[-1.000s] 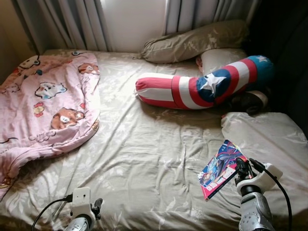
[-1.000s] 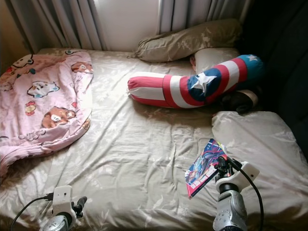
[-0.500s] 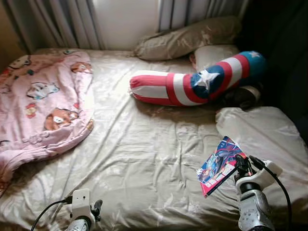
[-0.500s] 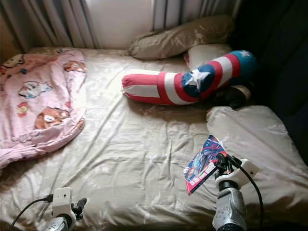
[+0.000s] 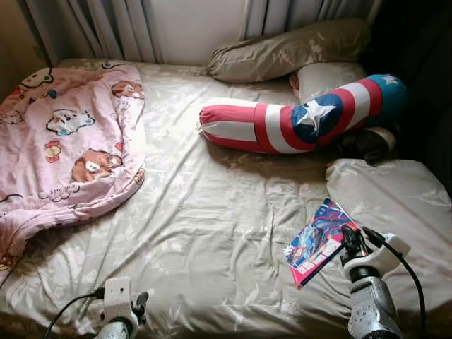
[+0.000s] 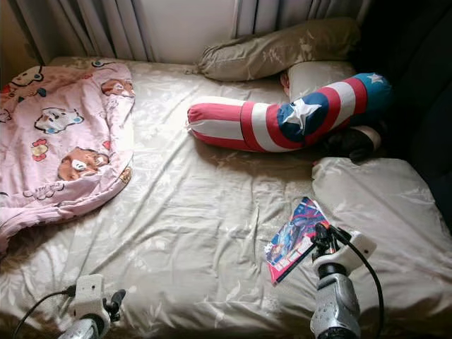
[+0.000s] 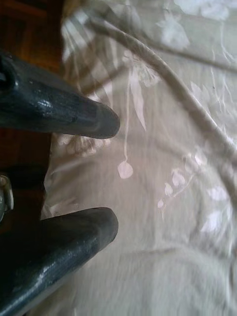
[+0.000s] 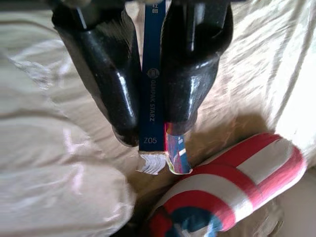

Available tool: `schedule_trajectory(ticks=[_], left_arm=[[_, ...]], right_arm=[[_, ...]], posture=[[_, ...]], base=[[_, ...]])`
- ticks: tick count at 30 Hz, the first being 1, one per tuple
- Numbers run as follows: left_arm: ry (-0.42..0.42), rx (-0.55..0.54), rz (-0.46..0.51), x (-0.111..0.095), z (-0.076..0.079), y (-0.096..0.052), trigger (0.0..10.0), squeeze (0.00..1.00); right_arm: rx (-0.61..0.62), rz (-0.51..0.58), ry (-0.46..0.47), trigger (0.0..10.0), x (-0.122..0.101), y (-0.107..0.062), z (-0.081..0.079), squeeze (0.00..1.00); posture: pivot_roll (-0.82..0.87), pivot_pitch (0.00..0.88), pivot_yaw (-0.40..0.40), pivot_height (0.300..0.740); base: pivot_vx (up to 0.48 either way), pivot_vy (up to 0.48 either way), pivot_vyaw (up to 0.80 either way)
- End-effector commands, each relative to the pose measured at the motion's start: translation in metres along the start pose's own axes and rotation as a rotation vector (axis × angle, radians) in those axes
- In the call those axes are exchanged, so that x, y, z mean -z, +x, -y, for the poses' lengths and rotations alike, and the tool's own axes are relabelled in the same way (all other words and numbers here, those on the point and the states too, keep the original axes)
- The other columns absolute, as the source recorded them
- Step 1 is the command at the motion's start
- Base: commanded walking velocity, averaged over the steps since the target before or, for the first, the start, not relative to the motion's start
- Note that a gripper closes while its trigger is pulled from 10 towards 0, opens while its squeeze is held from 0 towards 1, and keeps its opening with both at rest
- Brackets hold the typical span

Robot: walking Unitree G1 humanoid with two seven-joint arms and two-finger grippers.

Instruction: Clean up the room

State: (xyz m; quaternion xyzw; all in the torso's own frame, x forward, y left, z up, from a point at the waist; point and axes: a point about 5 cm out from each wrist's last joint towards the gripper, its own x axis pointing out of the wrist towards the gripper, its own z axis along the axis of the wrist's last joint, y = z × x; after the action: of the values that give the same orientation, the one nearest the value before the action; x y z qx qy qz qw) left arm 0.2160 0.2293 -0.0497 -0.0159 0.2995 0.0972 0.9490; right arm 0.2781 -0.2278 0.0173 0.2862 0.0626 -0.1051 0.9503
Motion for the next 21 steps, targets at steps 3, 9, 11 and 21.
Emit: schedule_trajectory(ticks=[3,9,11,21], left_arm=[[0.013,0.016,-0.005,0.003,0.005,-0.001,10.0,0.0],[0.001,0.022,0.031,-0.006,0.007,0.002,10.0,0.0],[-0.009,0.025,0.065,-0.014,0.009,0.004,10.0,0.0],[-0.049,0.0,0.241,-0.053,0.009,0.012,10.0,0.0]], right_arm=[[0.002,0.061,-0.022,10.0,-0.015,0.003,0.002,0.0],[-0.031,0.066,-0.05,10.0,-0.017,0.005,-0.004,0.0],[-0.053,0.069,-0.064,10.0,-0.018,0.006,-0.009,0.0],[-0.307,0.04,-0.025,10.0,-0.021,0.018,-0.051,0.0]], posture=[[-0.05,0.104,-0.084,0.74],[-0.04,0.097,-0.081,0.74],[-0.04,0.092,-0.081,0.74],[-0.03,0.08,-0.081,0.74]], base=[[0.0,0.0,0.0],[0.0,0.0,0.0],[0.0,0.0,0.0],[0.0,0.0,0.0]])
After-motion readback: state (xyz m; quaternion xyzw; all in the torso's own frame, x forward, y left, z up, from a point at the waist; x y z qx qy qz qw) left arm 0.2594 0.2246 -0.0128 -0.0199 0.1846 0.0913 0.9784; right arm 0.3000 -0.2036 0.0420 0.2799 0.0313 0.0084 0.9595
